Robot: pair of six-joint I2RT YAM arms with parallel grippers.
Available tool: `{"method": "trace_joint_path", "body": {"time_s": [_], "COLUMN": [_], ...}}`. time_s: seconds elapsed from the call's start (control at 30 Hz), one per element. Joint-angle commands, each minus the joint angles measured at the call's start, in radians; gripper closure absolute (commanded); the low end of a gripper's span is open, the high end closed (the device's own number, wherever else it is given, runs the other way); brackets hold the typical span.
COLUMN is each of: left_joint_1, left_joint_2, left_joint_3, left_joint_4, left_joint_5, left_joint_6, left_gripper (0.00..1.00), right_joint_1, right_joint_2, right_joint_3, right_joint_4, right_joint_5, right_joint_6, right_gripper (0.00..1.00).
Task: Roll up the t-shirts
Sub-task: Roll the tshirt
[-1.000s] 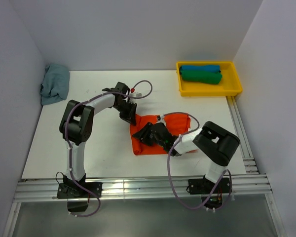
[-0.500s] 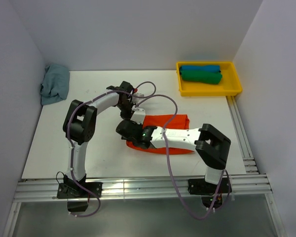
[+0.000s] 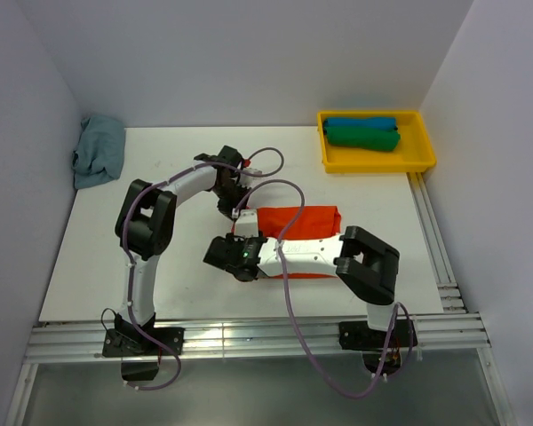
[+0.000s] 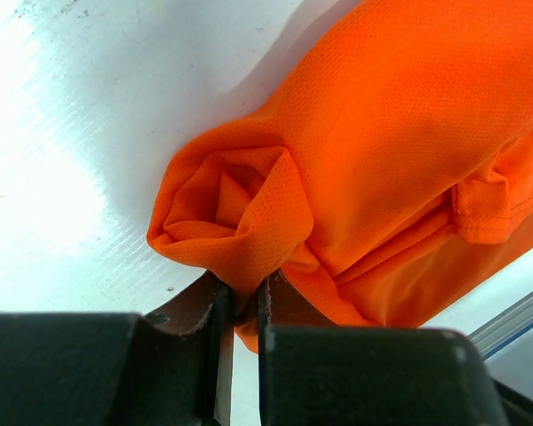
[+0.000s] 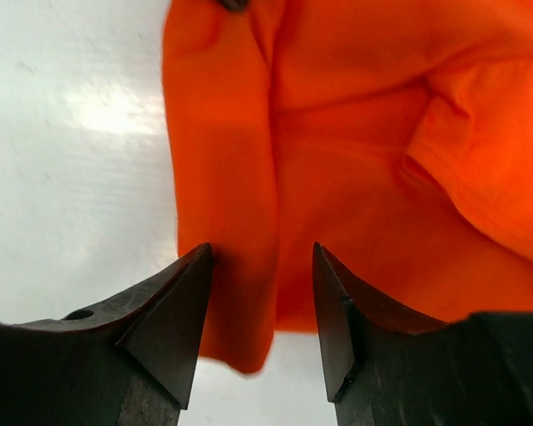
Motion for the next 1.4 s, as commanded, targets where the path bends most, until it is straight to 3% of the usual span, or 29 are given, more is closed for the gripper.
{"method": "trace_joint_path", "body": {"time_s": [0.0, 0.4, 0.7, 1.07, 1.2, 1.37], "left_joint_1": [-0.007, -0.015, -0.015, -0.016, -0.015, -0.015], "left_joint_2": [0.018, 0.025, 0.027, 0.033, 0.025, -0.001], "left_joint_3": [0.02, 0.04, 0.044, 0.054, 0.061, 0.081], "left_joint_4": [-0.023, -0.046, -0.053, -0.056, -0.052, -0.032], "left_joint_5": [-0.04, -0.042, -0.04, -0.046, -0.048, -0.028], "left_joint_6": [0.033, 0.031, 0.036, 0.034, 0.031, 0.025], "left_gripper": [1.0, 1.0, 1.0, 0.99, 0.89, 0.62], "right_joint_1": [0.037, 0.024, -0.021, -0.015, -0.016, -0.021], "right_joint_2": [-0.076, 0.095, 0.226, 0.26, 0.242, 0.159], "right_joint_3": [-0.02, 0.243, 0.266, 0.233, 0.188, 0.042], "right_joint_4": [-0.053, -0.012, -0.03, -0.091, -0.064, 0.074], "right_joint_5": [0.078, 0.167, 0.167, 0.138, 0.083, -0.002], "right_joint_6": [0.05, -0.134, -0.11, -0.036, -0.01, 0.028], "right_gripper": [0.44, 0.43, 0.46, 0.46, 0.5, 0.54]}}
